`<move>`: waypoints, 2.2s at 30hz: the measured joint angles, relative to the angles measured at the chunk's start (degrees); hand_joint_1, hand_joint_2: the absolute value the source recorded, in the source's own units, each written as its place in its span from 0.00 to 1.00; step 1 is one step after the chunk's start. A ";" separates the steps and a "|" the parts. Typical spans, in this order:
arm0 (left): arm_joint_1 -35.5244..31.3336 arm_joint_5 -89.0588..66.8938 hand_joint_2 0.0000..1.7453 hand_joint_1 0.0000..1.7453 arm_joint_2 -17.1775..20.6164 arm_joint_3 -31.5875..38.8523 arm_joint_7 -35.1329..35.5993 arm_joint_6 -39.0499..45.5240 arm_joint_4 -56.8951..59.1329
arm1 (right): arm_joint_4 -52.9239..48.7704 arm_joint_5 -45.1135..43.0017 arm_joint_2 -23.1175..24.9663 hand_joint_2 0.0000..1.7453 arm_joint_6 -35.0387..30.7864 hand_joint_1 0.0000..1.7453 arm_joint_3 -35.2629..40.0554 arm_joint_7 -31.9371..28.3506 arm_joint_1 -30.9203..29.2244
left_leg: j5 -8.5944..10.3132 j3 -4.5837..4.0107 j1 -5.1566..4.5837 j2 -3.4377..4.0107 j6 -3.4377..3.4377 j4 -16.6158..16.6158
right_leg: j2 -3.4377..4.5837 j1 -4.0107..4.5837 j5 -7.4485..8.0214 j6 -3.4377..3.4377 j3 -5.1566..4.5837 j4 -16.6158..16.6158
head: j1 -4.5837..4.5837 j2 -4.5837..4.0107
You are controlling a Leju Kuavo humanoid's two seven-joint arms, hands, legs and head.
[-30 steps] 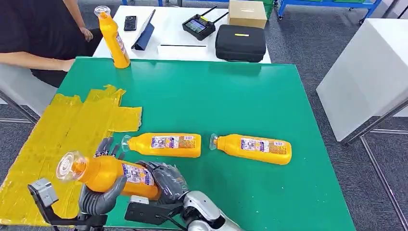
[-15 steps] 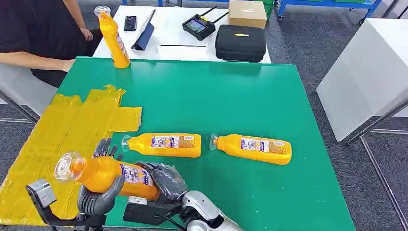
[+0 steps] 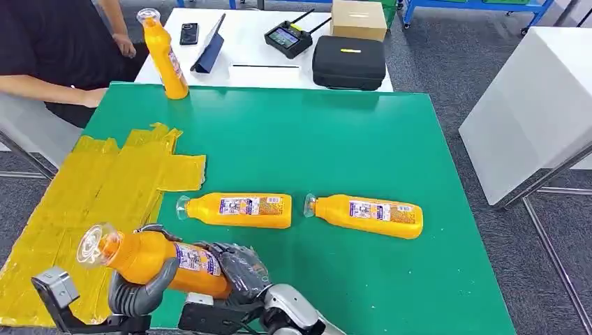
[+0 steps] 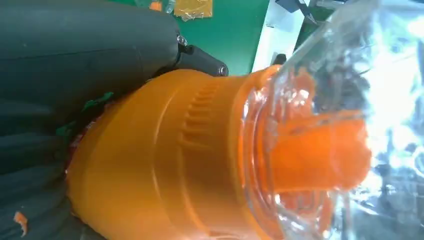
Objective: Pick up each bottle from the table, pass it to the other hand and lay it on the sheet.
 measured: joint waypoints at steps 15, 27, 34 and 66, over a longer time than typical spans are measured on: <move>-1.21 -30.89 1.00 1.00 -0.79 3.78 -2.40 16.78 -1.49 | -5.92 -0.17 -2.19 0.00 -5.00 0.00 -3.67 0.92 4.68 | 0.00 -0.05 0.00 -0.02 0.00 0.00 | -0.01 0.00 0.00 0.00 0.01 0.00 | 0.00 0.00; -4.27 -70.20 1.00 1.00 2.93 9.09 5.25 33.31 4.44 | -15.74 -0.65 -4.44 0.00 -6.21 0.00 -9.90 0.26 8.59 | 0.00 -0.04 0.00 -0.03 0.00 0.00 | -0.02 0.00 0.00 0.00 0.00 0.00 | -0.02 0.00; -10.47 -94.43 1.00 1.00 6.86 6.58 18.94 36.66 20.97 | -17.20 -0.72 -4.46 0.00 -4.61 0.00 -10.91 0.28 8.81 | 0.02 -0.03 -0.01 0.01 0.00 0.00 | -0.02 0.00 0.11 -0.12 0.00 0.01 | 0.00 0.00; -31.29 -105.61 0.00 0.00 12.72 -6.05 26.89 27.26 64.83 | -15.33 14.88 -5.10 1.00 -5.14 0.00 -11.34 11.01 6.92 | 0.02 1.52 -0.03 -1.09 -0.07 -0.15 | -1.21 -0.04 -0.50 -0.14 1.43 0.07 | -0.04 0.00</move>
